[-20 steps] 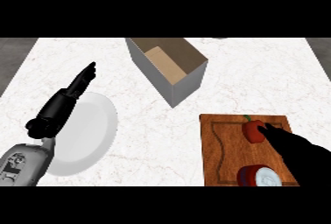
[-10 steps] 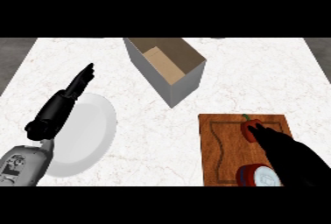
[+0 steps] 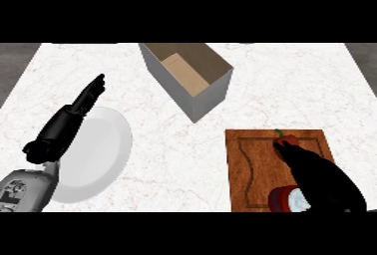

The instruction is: Pick the can from the cutting board and place it in the cardboard box

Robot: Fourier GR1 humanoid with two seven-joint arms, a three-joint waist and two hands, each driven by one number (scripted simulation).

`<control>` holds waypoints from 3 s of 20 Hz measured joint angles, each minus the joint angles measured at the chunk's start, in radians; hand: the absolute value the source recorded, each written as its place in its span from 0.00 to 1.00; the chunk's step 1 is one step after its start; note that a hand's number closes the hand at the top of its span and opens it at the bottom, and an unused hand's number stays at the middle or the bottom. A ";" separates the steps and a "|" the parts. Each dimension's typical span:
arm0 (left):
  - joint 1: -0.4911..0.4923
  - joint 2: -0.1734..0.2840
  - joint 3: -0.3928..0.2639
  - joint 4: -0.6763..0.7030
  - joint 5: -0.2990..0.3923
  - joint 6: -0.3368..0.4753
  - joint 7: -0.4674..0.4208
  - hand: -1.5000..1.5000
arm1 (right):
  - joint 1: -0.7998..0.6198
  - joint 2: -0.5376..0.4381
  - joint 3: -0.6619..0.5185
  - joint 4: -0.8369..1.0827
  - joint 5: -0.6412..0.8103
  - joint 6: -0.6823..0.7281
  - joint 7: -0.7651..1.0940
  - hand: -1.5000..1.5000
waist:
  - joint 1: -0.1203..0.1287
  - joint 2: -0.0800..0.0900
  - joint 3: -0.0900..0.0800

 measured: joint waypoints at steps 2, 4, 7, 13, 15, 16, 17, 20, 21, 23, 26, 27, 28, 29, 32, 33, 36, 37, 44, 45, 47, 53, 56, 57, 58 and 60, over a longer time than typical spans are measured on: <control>0.009 -0.002 0.005 -0.007 -0.005 0.000 -0.003 0.50 | 0.023 -0.006 0.001 0.002 0.020 0.000 -0.006 0.00 | -0.002 -0.001 0.000; 0.003 -0.004 0.010 -0.014 -0.005 -0.003 0.007 0.50 | 0.036 0.005 0.014 0.031 0.050 -0.001 -0.011 0.00 | -0.002 -0.001 0.000; -0.006 -0.004 0.020 -0.014 -0.001 -0.018 0.020 0.50 | 0.053 0.022 0.025 0.055 0.090 0.000 -0.015 0.00 | -0.003 0.000 0.000; 0.010 -0.025 0.021 -0.053 -0.026 -0.017 0.047 0.50 | 0.112 0.037 -0.019 0.090 0.120 0.010 -0.054 0.00 | -0.004 0.000 0.001; -0.004 -0.032 0.031 -0.036 -0.031 -0.029 0.045 0.50 | 0.124 0.056 -0.025 0.096 0.146 0.020 -0.073 1.00 | -0.005 0.000 0.000; 0.003 -0.031 0.038 -0.048 -0.031 -0.033 0.050 0.50 | 0.129 0.064 -0.023 0.108 0.162 0.027 -0.093 1.00 | -0.004 -0.001 -0.001; 0.003 -0.036 0.042 -0.049 -0.033 -0.037 0.051 0.50 | 0.133 0.069 -0.028 0.101 0.172 0.038 -0.108 1.00 | -0.004 -0.002 -0.001; 0.010 -0.054 0.043 -0.039 -0.056 -0.032 0.038 0.50 | 0.155 0.081 -0.015 0.113 0.261 0.033 -0.173 1.00 | -0.005 -0.003 -0.003; 0.021 -0.056 0.045 -0.043 -0.062 -0.033 0.029 0.50 | 0.150 0.088 -0.016 0.111 0.283 0.035 -0.179 1.00 | -0.004 -0.003 -0.003; 0.028 -0.057 0.054 -0.030 -0.072 -0.040 0.006 0.50 | 0.146 0.099 -0.024 0.137 0.330 0.034 -0.215 1.00 | -0.004 -0.003 -0.004; 0.017 -0.073 0.063 -0.017 -0.076 -0.049 0.007 0.50 | 0.141 0.110 -0.040 0.137 0.387 0.047 -0.243 1.00 | -0.005 -0.003 -0.004; -0.003 -0.073 0.064 -0.014 -0.073 -0.054 0.019 0.50 | 0.107 0.152 -0.023 0.145 0.406 0.055 -0.226 1.00 | -0.001 -0.003 -0.005; -0.014 -0.075 0.061 -0.013 -0.072 -0.059 0.025 0.50 | 0.065 0.202 -0.001 0.165 0.423 0.060 -0.217 1.00 | 0.010 -0.001 -0.006; -0.023 -0.080 0.049 -0.013 -0.075 -0.064 0.024 0.50 | 0.024 0.256 0.018 0.187 0.434 0.059 -0.213 1.00 | 0.029 0.004 -0.006; -0.052 -0.092 0.020 -0.021 -0.077 -0.083 0.022 0.50 | -0.094 0.402 0.046 0.245 0.457 0.043 -0.212 1.00 | 0.104 0.024 -0.003; -0.061 -0.096 0.011 -0.022 -0.077 -0.089 0.020 0.50 | -0.135 0.444 0.048 0.267 0.464 0.037 -0.215 1.00 | 0.126 0.031 -0.002; -0.085 -0.105 -0.009 -0.021 -0.078 -0.104 0.018 0.50 | -0.259 0.558 0.047 0.350 0.499 0.007 -0.220 1.00 | 0.172 0.043 -0.002; -0.090 -0.107 -0.015 -0.021 -0.078 -0.108 0.018 0.50 | -0.302 0.590 0.044 0.381 0.516 -0.005 -0.221 1.00 | 0.184 0.045 -0.002; -0.118 -0.127 -0.039 -0.003 -0.089 -0.113 0.021 0.50 | -0.611 0.751 0.032 0.623 0.635 -0.094 -0.233 1.00 | 0.203 0.044 -0.004; -0.123 -0.127 -0.039 -0.001 -0.088 -0.115 0.021 0.50 | -0.649 0.761 0.027 0.656 0.642 -0.116 -0.232 1.00 | 0.202 0.043 -0.004; -0.131 -0.132 -0.037 0.011 -0.091 -0.110 0.020 0.50 | -0.727 0.774 0.007 0.713 0.656 -0.163 -0.219 1.00 | 0.197 0.042 -0.005; -0.142 -0.138 -0.036 0.031 -0.101 -0.102 0.029 0.50 | -0.893 0.788 -0.084 0.866 0.698 -0.339 -0.122 1.00 | 0.176 0.036 -0.004; -0.152 -0.136 -0.025 0.036 -0.098 -0.100 0.036 0.50 | -0.956 0.789 -0.127 0.959 0.723 -0.410 -0.092 1.00 | 0.163 0.034 -0.004; -0.154 -0.138 -0.023 0.039 -0.099 -0.097 0.036 0.50 | -0.975 0.788 -0.142 0.993 0.728 -0.432 -0.090 1.00 | 0.159 0.035 -0.004; -0.155 -0.135 -0.019 0.041 -0.099 -0.096 0.035 0.50 | -0.990 0.788 -0.158 1.024 0.734 -0.456 -0.086 1.00 | 0.154 0.035 -0.004; -0.143 -0.134 -0.016 0.043 -0.101 -0.094 0.028 0.50 | -1.030 0.788 -0.189 1.086 0.740 -0.497 -0.084 1.00 | 0.148 0.034 -0.004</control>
